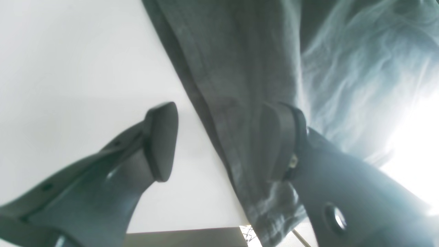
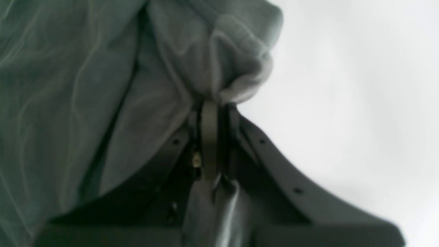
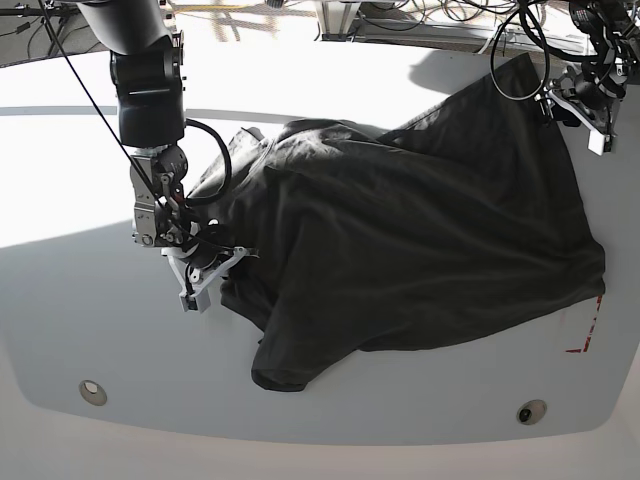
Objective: Fold the T-shirt properly
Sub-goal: 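Release the left gripper and regrasp the shirt's opposite corner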
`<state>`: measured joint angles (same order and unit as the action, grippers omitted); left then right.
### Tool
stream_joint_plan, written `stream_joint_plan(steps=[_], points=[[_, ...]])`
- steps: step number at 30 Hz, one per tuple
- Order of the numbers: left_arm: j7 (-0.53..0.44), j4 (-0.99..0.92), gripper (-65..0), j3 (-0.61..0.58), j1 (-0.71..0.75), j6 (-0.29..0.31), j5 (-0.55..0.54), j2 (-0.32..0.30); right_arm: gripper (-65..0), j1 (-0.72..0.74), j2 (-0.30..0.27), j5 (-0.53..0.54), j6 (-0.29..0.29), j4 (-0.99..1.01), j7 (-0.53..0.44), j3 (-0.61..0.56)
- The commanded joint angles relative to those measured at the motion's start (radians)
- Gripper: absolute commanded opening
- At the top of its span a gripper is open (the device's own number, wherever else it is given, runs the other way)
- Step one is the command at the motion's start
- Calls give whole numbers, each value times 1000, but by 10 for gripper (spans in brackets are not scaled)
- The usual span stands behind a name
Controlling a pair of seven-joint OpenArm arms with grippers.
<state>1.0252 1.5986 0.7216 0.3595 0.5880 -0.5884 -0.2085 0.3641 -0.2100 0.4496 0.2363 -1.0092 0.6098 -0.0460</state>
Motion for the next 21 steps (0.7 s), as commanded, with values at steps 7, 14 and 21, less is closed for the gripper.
stream_joint_plan(steps=[7, 14, 21], points=[[37, 4, -304, -10, 51, 2, 12, 34, -642, 13, -16, -19, -10, -9, 25, 2], [37, -24, -304, -141, 49, 2, 12, 45, -642, 13, -13, -19, -10, -9, 25, 4], [37, -40, -311, -207, 31, 2, 11, 80, -642, 13, -12, -18, -10, -9, 25, 4]])
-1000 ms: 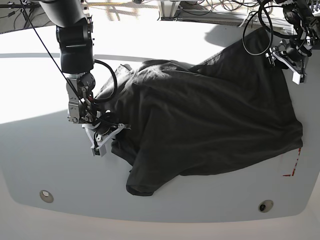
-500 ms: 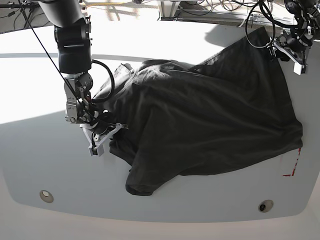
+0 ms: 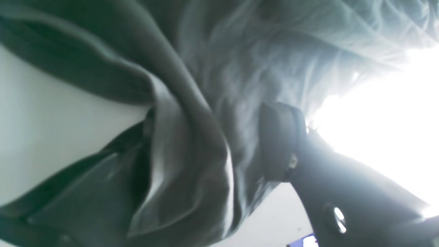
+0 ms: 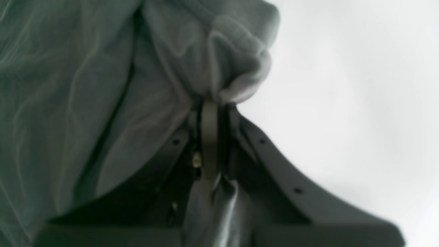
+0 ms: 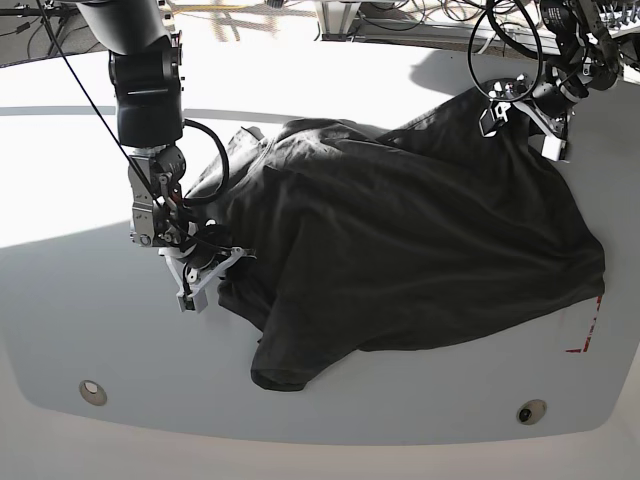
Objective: Fold the T-shirt properly
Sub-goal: 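Release the left gripper and regrasp the shirt's opposite corner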
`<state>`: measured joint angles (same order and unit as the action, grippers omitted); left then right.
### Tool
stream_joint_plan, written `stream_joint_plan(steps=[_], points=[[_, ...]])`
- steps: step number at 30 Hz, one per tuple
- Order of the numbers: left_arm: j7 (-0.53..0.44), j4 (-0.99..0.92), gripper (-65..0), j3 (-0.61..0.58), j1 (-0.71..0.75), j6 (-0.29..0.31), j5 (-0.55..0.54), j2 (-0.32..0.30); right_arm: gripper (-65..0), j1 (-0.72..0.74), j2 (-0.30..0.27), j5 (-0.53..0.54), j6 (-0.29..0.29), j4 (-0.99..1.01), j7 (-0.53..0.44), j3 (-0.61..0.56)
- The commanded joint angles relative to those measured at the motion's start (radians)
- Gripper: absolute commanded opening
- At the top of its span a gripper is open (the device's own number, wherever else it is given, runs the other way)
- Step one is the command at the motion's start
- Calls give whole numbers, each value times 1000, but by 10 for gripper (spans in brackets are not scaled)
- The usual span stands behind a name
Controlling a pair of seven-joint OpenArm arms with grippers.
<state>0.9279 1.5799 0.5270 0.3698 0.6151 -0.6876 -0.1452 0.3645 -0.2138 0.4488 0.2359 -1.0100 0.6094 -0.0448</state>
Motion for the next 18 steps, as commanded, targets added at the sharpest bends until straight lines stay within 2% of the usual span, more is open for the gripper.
stream_joint_plan(steps=[1, 4, 6, 7, 9, 18], points=[[135, -22, -312, -14, 21, -25, 110, 19, -642, 12, -8, -17, -10, -8, 25, 3], [135, -23, -371, -14, 18, -25, 110, 19, -642, 11, -8, -17, -10, -8, 25, 3], [135, -29, -453, -14, 18, -25, 111, 17, -642, 11, -9, -15, -10, -8, 27, 3], [135, -31, -537, -11, 16, -27, 118, 17, -642, 11, -9, -15, -10, -8, 27, 3], [135, -31, -642, -11, 16, -28, 118, 14, -642, 11, -11, -15, -10, -8, 27, 3], [133, 73, -650, 28, 16, -27, 113, 9, -645, -19, -16, -15, -10, -105, 56, 9]])
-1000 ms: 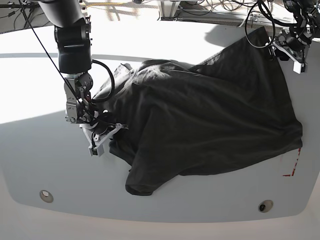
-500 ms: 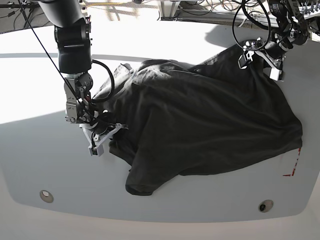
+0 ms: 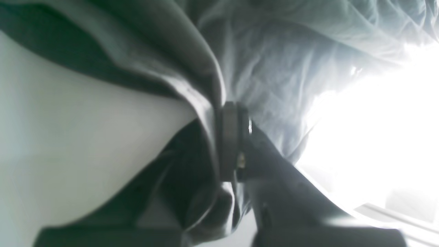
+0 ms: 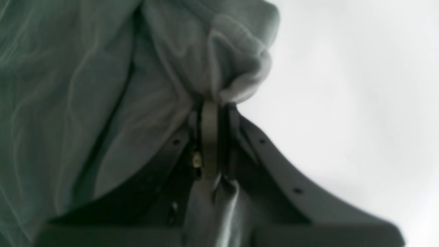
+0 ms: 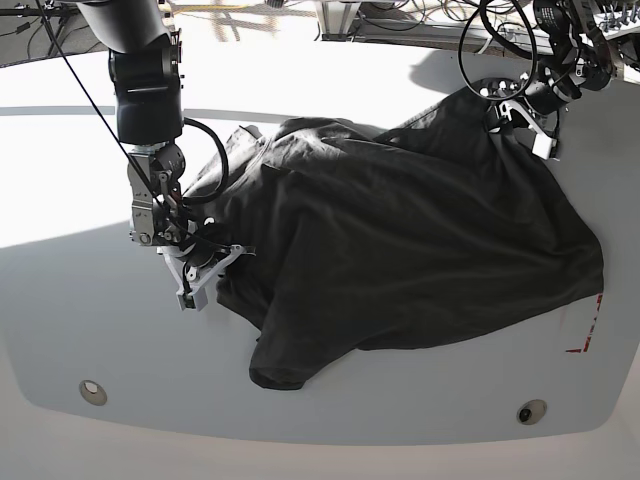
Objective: Fold the T-shirt properly
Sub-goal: 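Release the left gripper and regrasp the shirt's opposite corner, then lift the shirt with both grippers and stretch it between them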
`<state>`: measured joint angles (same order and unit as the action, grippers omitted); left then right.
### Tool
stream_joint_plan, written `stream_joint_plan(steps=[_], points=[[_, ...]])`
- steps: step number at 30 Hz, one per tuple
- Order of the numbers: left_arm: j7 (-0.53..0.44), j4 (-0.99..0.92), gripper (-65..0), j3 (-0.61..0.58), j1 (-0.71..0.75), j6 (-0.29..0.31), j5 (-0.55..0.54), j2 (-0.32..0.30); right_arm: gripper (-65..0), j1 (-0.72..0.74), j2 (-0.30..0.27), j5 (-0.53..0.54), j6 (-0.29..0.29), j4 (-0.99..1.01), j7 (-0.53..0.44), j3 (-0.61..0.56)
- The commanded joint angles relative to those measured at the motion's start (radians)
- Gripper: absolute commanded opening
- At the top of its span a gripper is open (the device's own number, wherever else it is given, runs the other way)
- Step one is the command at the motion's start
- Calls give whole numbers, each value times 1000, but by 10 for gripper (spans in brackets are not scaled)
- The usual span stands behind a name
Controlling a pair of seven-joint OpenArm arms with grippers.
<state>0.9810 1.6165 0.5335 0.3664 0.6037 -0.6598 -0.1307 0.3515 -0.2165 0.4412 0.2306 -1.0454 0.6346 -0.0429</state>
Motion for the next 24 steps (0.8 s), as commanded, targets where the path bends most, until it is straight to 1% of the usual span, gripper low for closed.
stream_joint_plan(steps=[1, 4, 6, 8, 12, 14, 17, 20, 21, 24], points=[[80, 66, -650, 29, 19, -15, 85, -5, -645, -15, -13, -8, -4, -101, 44, 7], [80, 144, -650, 41, 19, -15, 85, -5, -645, -39, -13, -8, -13, -197, 77, 11], [80, 218, -650, 41, 18, -15, 84, -10, -645, -70, -13, -11, -15, -276, 100, 38], [80, 293, -650, 38, 15, -15, 82, -30, -645, -99, -13, -11, -15, -353, 116, 73], [89, 376, -650, 44, -28, -14, 82, -45, -645, -125, -13, -12, -15, -444, 133, 130], [117, 384, -650, 58, -62, -14, 77, -65, -645, -128, -21, -12, -15, -474, 150, 160], [181, 379, -650, 116, -143, -14, 45, -106, -645, -124, -47, -11, -12, -499, 170, 194], [238, 377, -650, 193, -217, -14, 13, -116, -645, -114, -73, -11, -7, -503, 172, 200], [272, 377, -650, 227, -255, -14, -2, -116, -645, -101, -88, -11, -6, -505, 172, 203], [329, 377, -650, 271, -340, -14, -24, -120, -645, -78, -114, -8, -6, -503, 172, 205]])
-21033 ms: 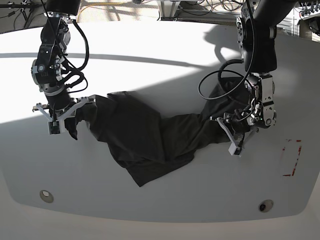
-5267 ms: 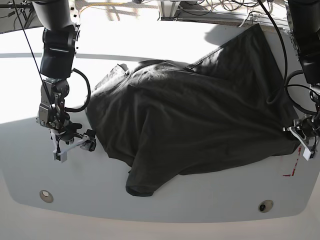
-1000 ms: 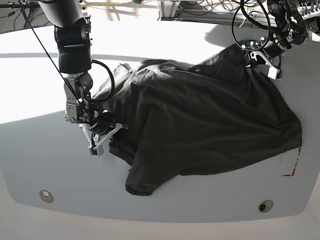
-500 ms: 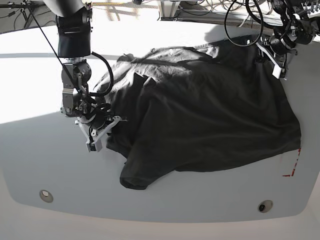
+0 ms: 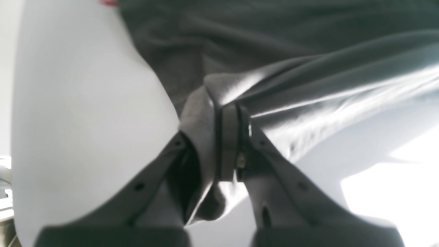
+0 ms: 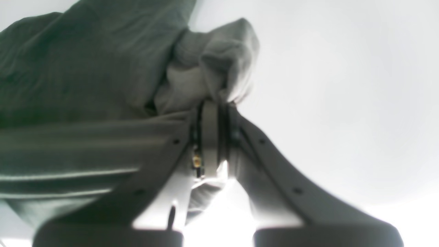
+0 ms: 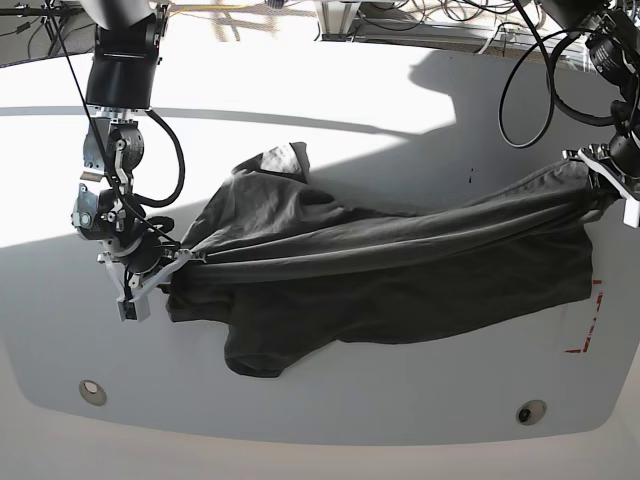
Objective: Fold the T-shirt properly
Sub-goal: 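Lift the shirt with both grippers and stretch it between them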
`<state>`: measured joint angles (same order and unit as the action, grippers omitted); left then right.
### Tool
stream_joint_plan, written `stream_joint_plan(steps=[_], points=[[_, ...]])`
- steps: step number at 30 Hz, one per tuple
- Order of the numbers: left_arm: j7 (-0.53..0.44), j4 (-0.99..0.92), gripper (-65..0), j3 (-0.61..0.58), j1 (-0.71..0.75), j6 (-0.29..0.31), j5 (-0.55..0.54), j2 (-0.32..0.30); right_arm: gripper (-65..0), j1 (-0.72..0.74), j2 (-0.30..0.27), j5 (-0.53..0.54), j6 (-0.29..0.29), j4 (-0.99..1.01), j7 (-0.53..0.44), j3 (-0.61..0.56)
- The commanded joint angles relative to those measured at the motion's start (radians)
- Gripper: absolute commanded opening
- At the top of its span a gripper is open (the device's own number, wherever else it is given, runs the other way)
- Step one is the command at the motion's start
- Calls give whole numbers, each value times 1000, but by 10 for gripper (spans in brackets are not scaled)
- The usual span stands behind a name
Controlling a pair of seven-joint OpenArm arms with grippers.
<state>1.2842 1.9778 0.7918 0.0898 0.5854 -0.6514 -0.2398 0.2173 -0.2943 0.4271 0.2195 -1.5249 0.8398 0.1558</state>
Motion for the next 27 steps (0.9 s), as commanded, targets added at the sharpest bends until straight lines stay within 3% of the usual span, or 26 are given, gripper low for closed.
stream_joint_plan(steps=[1, 5, 10, 17, 27], points=[[35, 16, -650, 19, -78, 5, -35, -14, -645, 60, -41, 6, 5, -24, -34, 6], [81, 16, -650, 33, -201, 3, -58, -62, -645, 109, -62, 6, 5, -19, -30, 6], [82, 16, -650, 22, -307, 3, -55, -62, -645, 161, -87, 8, 7, -19, -27, 6], [82, 16, -650, -35, -444, 3, -54, -72, -645, 239, -96, 8, 7, -27, -26, 6], [82, 15, -650, -142, -709, 3, 11, -149, -645, 417, -141, 8, 28, -21, -27, 1]])
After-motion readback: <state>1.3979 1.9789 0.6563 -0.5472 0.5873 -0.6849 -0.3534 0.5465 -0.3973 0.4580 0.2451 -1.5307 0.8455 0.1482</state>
